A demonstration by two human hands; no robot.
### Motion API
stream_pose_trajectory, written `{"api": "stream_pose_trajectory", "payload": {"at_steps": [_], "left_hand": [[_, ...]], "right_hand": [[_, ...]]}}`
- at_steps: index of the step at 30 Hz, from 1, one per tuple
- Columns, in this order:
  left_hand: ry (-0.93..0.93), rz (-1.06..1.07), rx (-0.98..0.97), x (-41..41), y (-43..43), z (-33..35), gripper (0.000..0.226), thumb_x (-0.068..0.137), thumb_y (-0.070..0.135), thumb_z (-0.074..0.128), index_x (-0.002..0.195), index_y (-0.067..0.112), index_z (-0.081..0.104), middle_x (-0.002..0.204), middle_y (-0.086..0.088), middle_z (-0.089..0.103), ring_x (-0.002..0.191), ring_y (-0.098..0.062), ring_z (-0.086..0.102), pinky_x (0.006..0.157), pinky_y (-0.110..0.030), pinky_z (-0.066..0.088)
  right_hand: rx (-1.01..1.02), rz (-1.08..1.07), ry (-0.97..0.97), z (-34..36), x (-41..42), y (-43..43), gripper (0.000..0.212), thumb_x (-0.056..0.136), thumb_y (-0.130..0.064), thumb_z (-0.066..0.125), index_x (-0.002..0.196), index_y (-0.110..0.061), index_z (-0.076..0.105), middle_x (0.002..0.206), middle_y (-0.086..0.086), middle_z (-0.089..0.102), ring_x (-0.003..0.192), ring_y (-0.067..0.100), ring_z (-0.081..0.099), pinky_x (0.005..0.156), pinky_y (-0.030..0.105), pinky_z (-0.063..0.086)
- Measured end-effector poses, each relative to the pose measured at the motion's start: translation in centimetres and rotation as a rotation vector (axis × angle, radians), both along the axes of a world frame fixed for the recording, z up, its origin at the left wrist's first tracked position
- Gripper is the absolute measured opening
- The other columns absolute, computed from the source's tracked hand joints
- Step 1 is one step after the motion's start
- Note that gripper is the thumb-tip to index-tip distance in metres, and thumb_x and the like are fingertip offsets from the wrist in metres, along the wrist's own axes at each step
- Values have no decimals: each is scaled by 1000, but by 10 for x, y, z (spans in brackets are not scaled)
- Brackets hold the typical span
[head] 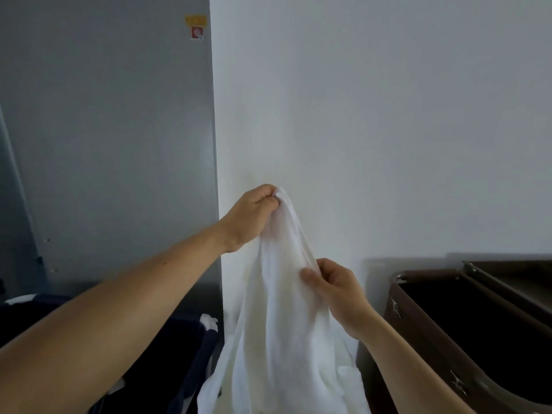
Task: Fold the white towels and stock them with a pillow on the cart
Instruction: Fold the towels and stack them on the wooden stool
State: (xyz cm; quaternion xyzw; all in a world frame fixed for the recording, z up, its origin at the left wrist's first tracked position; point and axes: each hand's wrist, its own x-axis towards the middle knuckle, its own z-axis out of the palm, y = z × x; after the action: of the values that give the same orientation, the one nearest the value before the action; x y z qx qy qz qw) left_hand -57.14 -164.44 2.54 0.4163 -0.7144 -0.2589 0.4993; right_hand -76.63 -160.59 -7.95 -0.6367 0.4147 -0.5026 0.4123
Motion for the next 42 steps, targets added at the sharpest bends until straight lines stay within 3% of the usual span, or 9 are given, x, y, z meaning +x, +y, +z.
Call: {"api": "stream_pose_trajectory", "payload": {"at_steps": [5, 10, 14, 18, 25, 29, 33, 37, 42], "left_hand": [[-194, 322, -231, 31, -23, 2, 19, 101, 11, 41, 87, 7, 53, 72, 7, 48, 71, -15, 46, 68, -30, 35], [-127, 464, -153, 53, -37, -5, 31, 100, 14, 41, 70, 16, 42, 66, 6, 41, 72, -20, 42, 62, -32, 29], [-24, 215, -19, 36, -19, -14, 26, 96, 18, 46, 70, 17, 49, 66, 5, 43, 65, -16, 39, 62, -32, 33], [-129, 9, -5, 10, 10, -29, 20, 101, 17, 50, 85, 17, 61, 78, 4, 57, 71, -11, 50, 67, -30, 43], [-335, -123, 32, -1, 33, -45, 18, 103, 28, 49, 104, 18, 64, 96, 9, 67, 85, -3, 61, 78, -18, 50], [-332, -135, 89, 7, 36, -50, 19, 103, 30, 48, 105, 20, 63, 100, 6, 68, 86, -4, 61, 76, -17, 49], [-498, -105, 26, 4, 39, -51, 28, 104, 36, 41, 107, 15, 60, 100, 0, 64, 82, -5, 55, 71, -13, 44], [-534, -87, 31, 2, 38, -52, 34, 105, 39, 37, 107, 11, 57, 101, -7, 63, 84, -13, 54, 78, -29, 47], [-568, -81, 70, 0, 39, -52, 40, 106, 36, 34, 99, 2, 54, 84, -2, 52, 73, -10, 44, 64, -16, 38]], "right_hand": [[-43, -183, 270, -34, 5, -3, 13, 95, -31, 62, 85, -23, 64, 76, -3, 66, 58, 0, 55, 55, 19, 43], [-65, -188, 371, -64, -1, 1, 6, 98, -39, 57, 103, -43, 55, 84, -8, 65, 71, 7, 61, 59, 23, 47], [-311, -193, 435, -68, 14, 5, 57, 94, -47, 60, 143, -46, 31, 121, -29, 46, 101, -6, 55, 82, 9, 42], [-548, -314, 247, -30, 31, 3, 35, 95, -35, 62, 127, -41, 51, 125, -25, 46, 106, -6, 53, 80, 4, 42], [-388, -397, 77, 11, 39, 13, 13, 94, -31, 66, 89, -40, 57, 96, -16, 64, 83, -2, 60, 66, 13, 44], [-219, -338, 204, 11, 34, 11, 13, 94, -43, 62, 88, -32, 62, 89, -15, 66, 80, 0, 61, 73, 20, 50], [-349, -357, 356, 5, 34, 12, 14, 100, -41, 52, 91, -31, 54, 97, -18, 59, 84, -8, 55, 71, 8, 40], [-265, -309, 312, 8, 34, 9, 18, 102, -40, 48, 94, -25, 54, 94, -13, 60, 87, 3, 58, 74, 21, 47], [-250, -314, 264, 8, 35, 8, 21, 103, -31, 50, 90, -14, 53, 82, -6, 58, 71, 5, 52, 61, 15, 42]]}}
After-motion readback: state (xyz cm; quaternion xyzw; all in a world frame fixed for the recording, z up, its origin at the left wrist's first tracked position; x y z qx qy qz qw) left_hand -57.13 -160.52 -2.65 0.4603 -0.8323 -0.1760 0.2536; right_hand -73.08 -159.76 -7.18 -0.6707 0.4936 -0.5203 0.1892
